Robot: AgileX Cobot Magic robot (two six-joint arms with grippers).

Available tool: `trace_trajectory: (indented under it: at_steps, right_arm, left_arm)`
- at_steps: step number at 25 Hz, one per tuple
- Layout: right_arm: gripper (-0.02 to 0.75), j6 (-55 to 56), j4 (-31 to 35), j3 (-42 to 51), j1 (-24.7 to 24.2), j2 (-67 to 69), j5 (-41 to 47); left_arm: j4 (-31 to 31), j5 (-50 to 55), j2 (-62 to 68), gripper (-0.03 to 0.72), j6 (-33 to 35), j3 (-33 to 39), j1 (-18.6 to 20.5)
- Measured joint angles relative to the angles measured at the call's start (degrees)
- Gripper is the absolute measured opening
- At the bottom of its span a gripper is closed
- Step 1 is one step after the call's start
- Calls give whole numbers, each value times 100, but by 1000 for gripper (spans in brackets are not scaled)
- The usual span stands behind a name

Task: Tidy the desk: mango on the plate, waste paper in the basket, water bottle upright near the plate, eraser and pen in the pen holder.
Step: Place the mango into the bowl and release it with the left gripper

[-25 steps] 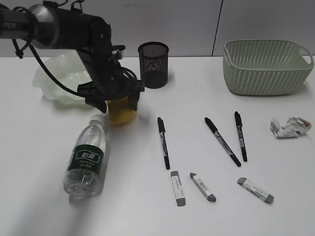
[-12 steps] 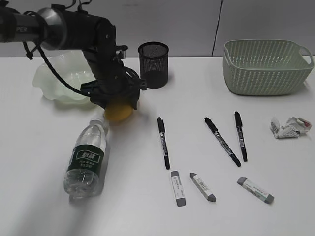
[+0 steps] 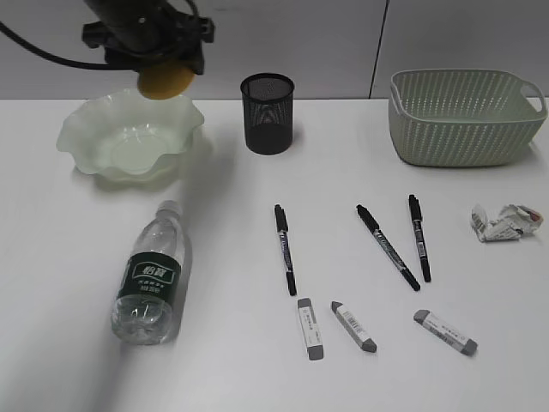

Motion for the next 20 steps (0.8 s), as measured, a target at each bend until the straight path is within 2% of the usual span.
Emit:
trace_trajectory:
  at_steps: [3, 5, 14, 20]
  right_arm:
    - [352, 0, 0, 0, 0, 0, 0]
    - [352, 0, 0, 0, 0, 0, 0]
    - [351, 0, 5, 0, 0, 0, 0]
    - [351, 0, 5, 0, 0, 0, 0]
  left_arm:
    - [77, -202, 154, 574, 0, 0, 480]
    - [154, -355, 293, 574, 0, 0, 643]
    - [326, -500, 901, 575, 72, 0, 675]
    - [326, -448, 940, 606, 139, 0, 766]
